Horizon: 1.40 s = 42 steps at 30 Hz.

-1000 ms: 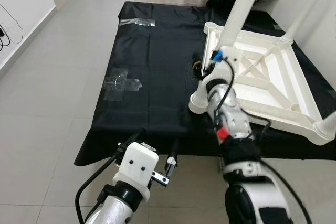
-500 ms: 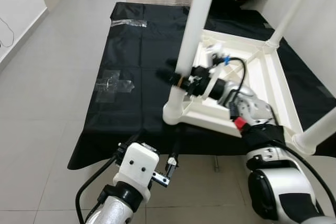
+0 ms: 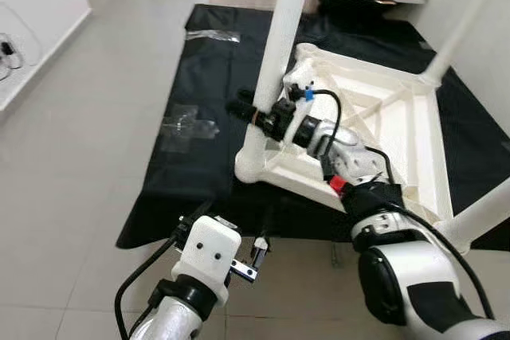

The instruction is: Building children table

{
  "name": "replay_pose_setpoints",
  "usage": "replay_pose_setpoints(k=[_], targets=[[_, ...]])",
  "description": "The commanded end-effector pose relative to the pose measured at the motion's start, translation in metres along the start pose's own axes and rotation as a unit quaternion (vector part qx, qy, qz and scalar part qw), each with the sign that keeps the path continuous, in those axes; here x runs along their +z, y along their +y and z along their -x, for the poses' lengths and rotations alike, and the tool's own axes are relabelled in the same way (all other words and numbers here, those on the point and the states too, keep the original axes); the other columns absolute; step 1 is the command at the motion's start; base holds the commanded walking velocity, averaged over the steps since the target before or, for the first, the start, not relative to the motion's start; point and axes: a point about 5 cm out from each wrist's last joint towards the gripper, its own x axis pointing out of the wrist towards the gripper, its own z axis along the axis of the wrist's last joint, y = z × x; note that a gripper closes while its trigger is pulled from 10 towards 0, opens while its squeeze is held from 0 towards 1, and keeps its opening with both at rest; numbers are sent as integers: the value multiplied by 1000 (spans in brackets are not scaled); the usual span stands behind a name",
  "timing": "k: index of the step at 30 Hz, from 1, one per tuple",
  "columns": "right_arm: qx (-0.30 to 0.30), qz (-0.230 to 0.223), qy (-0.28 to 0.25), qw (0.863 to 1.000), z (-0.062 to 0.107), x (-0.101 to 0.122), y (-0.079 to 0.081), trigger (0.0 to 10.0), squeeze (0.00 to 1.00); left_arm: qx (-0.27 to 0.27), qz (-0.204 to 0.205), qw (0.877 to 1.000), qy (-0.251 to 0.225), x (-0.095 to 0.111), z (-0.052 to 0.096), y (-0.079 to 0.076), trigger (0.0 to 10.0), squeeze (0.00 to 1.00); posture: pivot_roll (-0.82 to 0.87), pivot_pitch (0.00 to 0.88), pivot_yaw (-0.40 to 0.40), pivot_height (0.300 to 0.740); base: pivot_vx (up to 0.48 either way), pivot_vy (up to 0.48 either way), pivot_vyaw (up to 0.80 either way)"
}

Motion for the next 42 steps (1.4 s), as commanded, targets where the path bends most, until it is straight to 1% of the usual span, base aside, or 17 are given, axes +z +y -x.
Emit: replay_pose_setpoints(k=[1, 3, 4, 5, 11, 14, 15, 22, 23, 25, 28, 29, 32, 35, 37, 39, 42], targets=[[-190, 3, 31, 981, 20, -14, -35, 0, 0, -6, 2, 1000, 7, -4, 0, -3, 10000, 0, 164, 96, -108, 740, 0, 0, 0], [-346, 10, 47, 937, 42, -26, -49, 0, 0, -9, 3, 1000, 7, -4, 0, -4, 10000, 0, 168, 98, -110, 740, 0, 0, 0], [-346, 10, 47, 937, 42, -26, -49, 0, 0, -9, 3, 1000, 7, -4, 0, -4, 10000, 0, 168, 98, -110, 740, 0, 0, 0], [-393, 0, 52, 918, 52, -30, -47, 0, 0, -9, 3, 1000, 7, -3, 0, -4, 10000, 0, 170, 99, -108, 740, 0, 0, 0], [-423, -25, 57, 904, 56, -38, -29, 0, 0, -7, 2, 1000, 7, -3, 0, -3, 10000, 0, 166, 102, -106, 740, 0, 0, 0], [-332, -78, 10, 940, 33, -33, 2, 10000, 0, -9, 3, 1000, 7, -4, 0, -4, 10000, 0, 165, 104, -105, 740, 0, 0, 0], [-298, -85, -9, 951, 29, -29, 9, 10000, 1000, -9, 3, 1000, 8, -4, 0, -4, 10000, 0, 164, 105, -106, 740, 0, 0, 0], [-274, -52, -40, 959, 27, -15, 7, 10000, 1000, -9, 2, 1000, 8, -4, -1, -3, 10000, 0, 165, 107, -109, 740, 0, 0, 0], [-253, -58, -47, 965, 26, -11, 5, 10000, 0, -9, 1, 1000, 8, -4, 0, -4, 10000, 0, 168, 107, -107, 740, 0, 0, 0], [-144, -79, -68, 984, 23, -1, 1, 10000, 0, -8, -1, 1000, 8, -4, -1, -3, 10000, 0, 169, 108, -111, 740, 0, 0, 0], [-81, -81, -76, 991, 23, 4, 1, 10000, 0, -6, 0, 1000, 8, -4, 0, -2, 10000, 0, 160, 109, -108, 740, 0, 0, 0], [57, -97, -59, 992, 25, 5, 1, 10000, 0, -6, 1, 1000, 9, -4, 0, -1, 10000, 0, 162, 110, -108, 740, 0, 0, 0], [106, -105, -49, 988, 27, 4, 2, 10000, 0, -6, 2, 1000, 9, -4, 1, -1, 10000, 0, 162, 110, -108, 740, 0, 0, 0], [225, -132, -18, 965, 34, 1, 10, 10000, 0, -7, 1, 1000, 8, -4, 0, -1, 10000, 0, 169, 111, -106, 740, 0, 0, 0], [339, -136, 11, 931, 43, -2, 19, 10000, 0, -6, 0, 1000, 8, -3, 0, 0, 10000, 0, 173, 112, -106, 740, 0, 0, 0], [339, -136, 11, 931, 43, -2, 19, 10000, 0, -6, 0, 1000, 8, -3, 0, 0, 10000, 0, 173, 112, -106, 740, 0, 0, 0], [424, -114, 41, 897, 46, -6, 30, 10000, 0, -4, -3, 1000, 8, -3, 0, 1, 10000, 0, 177, 113, -107, 740, 0, 0, 0]])
